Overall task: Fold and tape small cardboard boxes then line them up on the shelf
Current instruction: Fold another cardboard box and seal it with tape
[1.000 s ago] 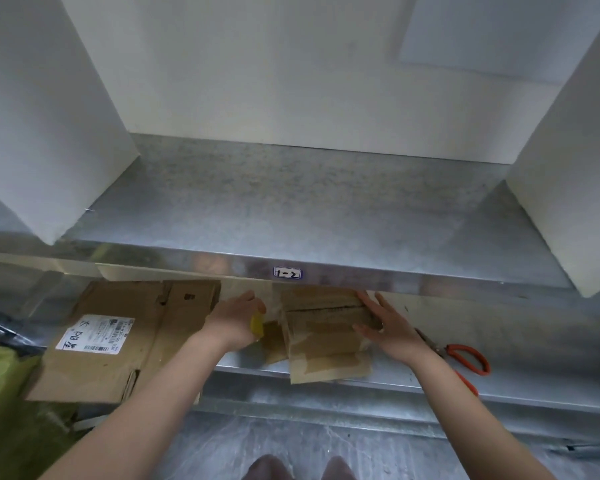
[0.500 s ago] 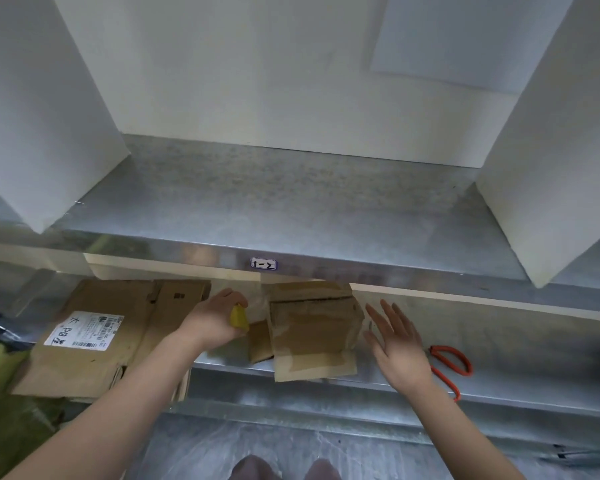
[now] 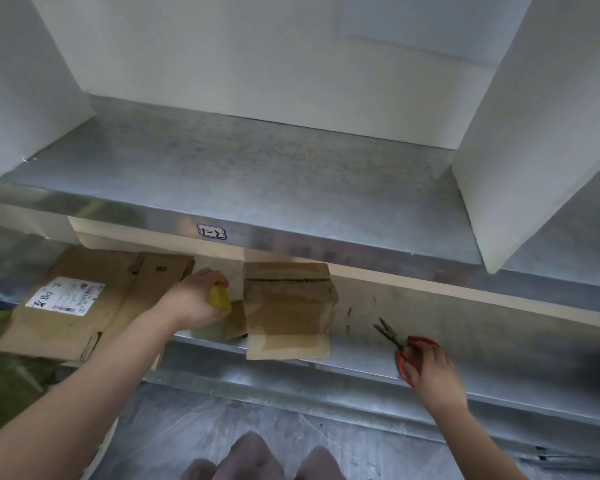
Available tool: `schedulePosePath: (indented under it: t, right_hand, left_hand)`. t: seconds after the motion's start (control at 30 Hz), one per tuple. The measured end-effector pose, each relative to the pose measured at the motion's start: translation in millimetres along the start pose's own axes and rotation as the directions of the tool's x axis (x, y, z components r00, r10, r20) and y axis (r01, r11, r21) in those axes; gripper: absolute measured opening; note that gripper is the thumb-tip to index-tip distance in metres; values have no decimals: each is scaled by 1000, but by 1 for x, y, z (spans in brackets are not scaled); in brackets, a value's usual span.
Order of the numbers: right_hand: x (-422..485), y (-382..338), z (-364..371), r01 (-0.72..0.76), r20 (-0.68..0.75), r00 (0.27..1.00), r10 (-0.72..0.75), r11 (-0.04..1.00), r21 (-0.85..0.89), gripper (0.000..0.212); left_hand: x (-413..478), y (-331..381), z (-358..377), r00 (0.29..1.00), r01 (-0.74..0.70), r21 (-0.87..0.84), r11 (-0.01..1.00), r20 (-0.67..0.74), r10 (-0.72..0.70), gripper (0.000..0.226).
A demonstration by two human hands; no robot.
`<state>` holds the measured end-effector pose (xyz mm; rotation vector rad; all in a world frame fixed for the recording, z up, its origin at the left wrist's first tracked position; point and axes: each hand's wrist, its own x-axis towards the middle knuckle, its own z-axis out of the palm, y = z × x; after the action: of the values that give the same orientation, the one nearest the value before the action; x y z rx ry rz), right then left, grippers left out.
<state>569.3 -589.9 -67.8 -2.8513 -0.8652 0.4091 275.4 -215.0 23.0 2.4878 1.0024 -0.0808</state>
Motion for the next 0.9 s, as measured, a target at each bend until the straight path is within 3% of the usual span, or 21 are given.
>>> schedulePosePath:
  t: [0.07,0.17,0.27,0.37,0.47,0.53,0.63,0.77,0.9]
  right_hand:
    - [4,3,-3,-17,-23,1000,17,1000,0,48]
    - [6,-4,-11,-91,9,995,98,950,-299,47]
    - [-2,-17,-12,-109,-18,994,110,924,-367,44]
    - [-20,-26,-11,-129,-87,990,109,952,-279,27]
    - [-51,-46,-14,-139,-185,975,120,986,-92,36]
    - [-76,-68,-13,-67,-289,953,86,995,75,33]
    - [-114,-113,-7,40,-372,928,10,991,127,38]
    - [-148,-184,-2,-29,-145,986,88,928,371,49]
    - [-158,-243,9,-90,60,996,69,844,529,52]
  left_hand:
    - [-3,1,2,1000,1,-14,1000,-21,-2,49]
    - [-8,2,2,999,4,-21,1000,-34,-5,49]
    - [-10,1,-2,999,10,-19,1000,-35,-11,50]
    - [-11,-2,-8,1000,8,-10,1000,-9,-8,51]
    - [-10,-7,-14,1000,-10,-3,1000,26,10,51]
    - [-8,-10,-16,998,-33,-1,999,45,33,51]
    - [-5,-15,-19,996,-60,-28,998,70,62,51]
    - [-2,-21,-19,996,-85,-88,992,29,88,53]
    - [0,-26,-19,989,-130,-100,986,54,136,54]
